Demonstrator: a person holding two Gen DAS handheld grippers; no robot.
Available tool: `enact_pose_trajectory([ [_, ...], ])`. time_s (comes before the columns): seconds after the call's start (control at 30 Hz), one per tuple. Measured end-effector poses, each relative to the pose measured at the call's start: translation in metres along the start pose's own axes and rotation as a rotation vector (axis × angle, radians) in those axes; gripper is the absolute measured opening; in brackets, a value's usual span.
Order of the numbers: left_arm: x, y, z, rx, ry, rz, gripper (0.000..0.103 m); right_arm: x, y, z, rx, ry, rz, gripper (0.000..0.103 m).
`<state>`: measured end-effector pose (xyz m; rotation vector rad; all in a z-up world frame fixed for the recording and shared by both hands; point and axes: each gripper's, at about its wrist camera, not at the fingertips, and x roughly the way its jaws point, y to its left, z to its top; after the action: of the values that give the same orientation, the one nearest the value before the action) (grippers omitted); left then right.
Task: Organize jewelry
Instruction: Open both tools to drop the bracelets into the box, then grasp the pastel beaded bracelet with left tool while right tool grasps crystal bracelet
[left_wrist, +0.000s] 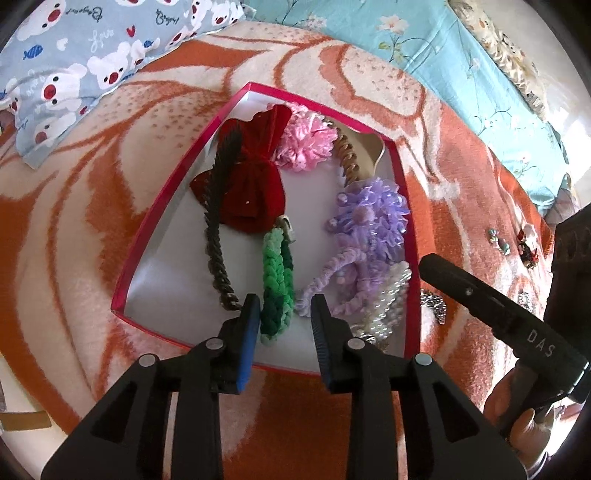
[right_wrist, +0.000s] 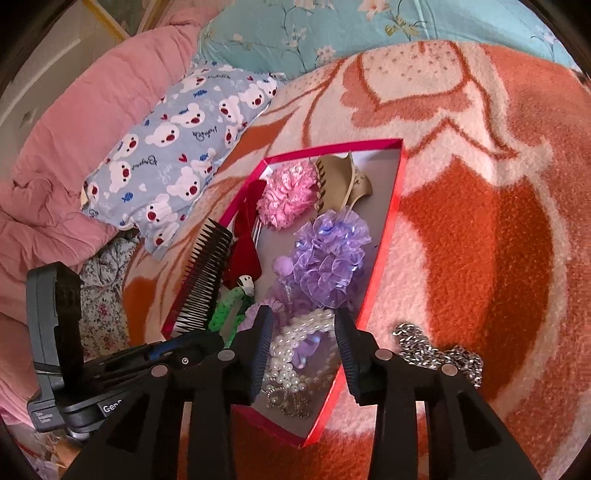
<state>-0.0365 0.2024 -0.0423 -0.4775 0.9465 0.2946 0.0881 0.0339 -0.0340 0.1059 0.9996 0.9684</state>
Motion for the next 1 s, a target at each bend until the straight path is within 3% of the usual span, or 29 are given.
enact_pose_trajectory([
  [0.7, -0.030, -0.044, -0.002, 0.082, -0.053, -0.042, 0.026, -0.097, -0.077, -0.020, 0.157, -0.132, -0.100, 0.041],
  [0.83, -0.029, -0.057, -0.006, 0.103, -0.047, -0.054, 0.033, -0.115, -0.094, -0.024, 0.189, -0.160, -0.125, 0.041],
  [1.0, -0.029, -0.076, -0.013, 0.142, -0.037, -0.074, 0.033, -0.135, -0.111, -0.032, 0.215, -0.186, -0.159, 0.041],
])
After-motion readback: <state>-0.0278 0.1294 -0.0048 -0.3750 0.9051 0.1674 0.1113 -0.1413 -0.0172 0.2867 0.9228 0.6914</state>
